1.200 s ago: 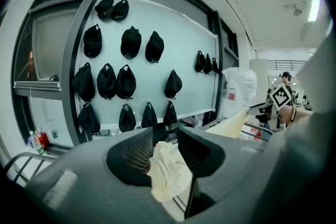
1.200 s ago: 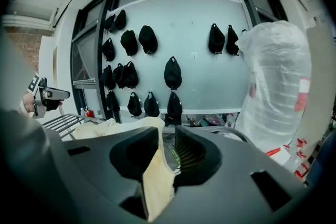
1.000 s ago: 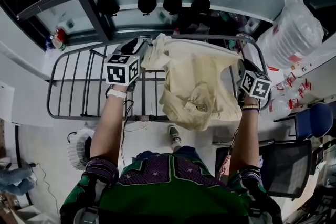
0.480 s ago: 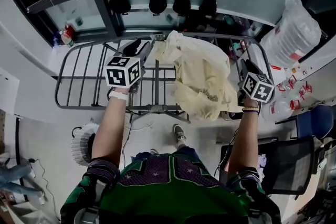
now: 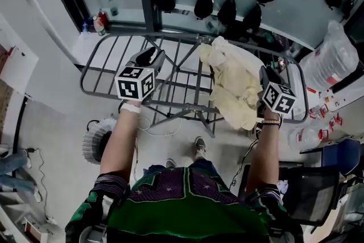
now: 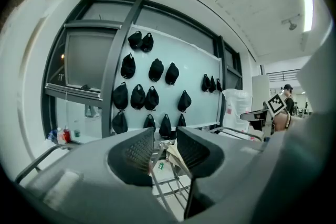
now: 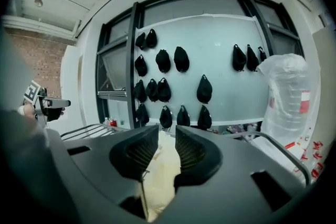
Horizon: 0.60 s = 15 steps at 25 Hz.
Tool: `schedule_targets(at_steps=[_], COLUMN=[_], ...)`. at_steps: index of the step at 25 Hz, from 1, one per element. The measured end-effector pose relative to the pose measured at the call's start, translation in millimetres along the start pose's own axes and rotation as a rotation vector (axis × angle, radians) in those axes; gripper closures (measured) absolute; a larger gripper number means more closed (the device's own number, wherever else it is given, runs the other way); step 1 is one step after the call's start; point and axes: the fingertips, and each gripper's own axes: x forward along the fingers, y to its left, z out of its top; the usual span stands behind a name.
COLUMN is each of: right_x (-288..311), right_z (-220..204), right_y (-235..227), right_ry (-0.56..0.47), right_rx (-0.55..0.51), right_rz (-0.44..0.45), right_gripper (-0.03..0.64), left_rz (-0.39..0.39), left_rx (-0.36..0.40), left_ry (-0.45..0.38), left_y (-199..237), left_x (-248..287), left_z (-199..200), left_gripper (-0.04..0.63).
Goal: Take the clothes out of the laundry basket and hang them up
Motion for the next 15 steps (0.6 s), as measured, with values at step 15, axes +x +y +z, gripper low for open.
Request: schedule_targets(at_steps=[15], right_x=[25], right_z=[30], right_y=[178], right_ry=[-0.051], right_rx=[-0.088], right_rz=[0.337], right_gripper=[0.532], left_rz=[0.309], left_rx=[-0.037], left_ry=[-0.054], left_y=[78], left_x=[-174], left_z=[-11], left_gripper=[0.449])
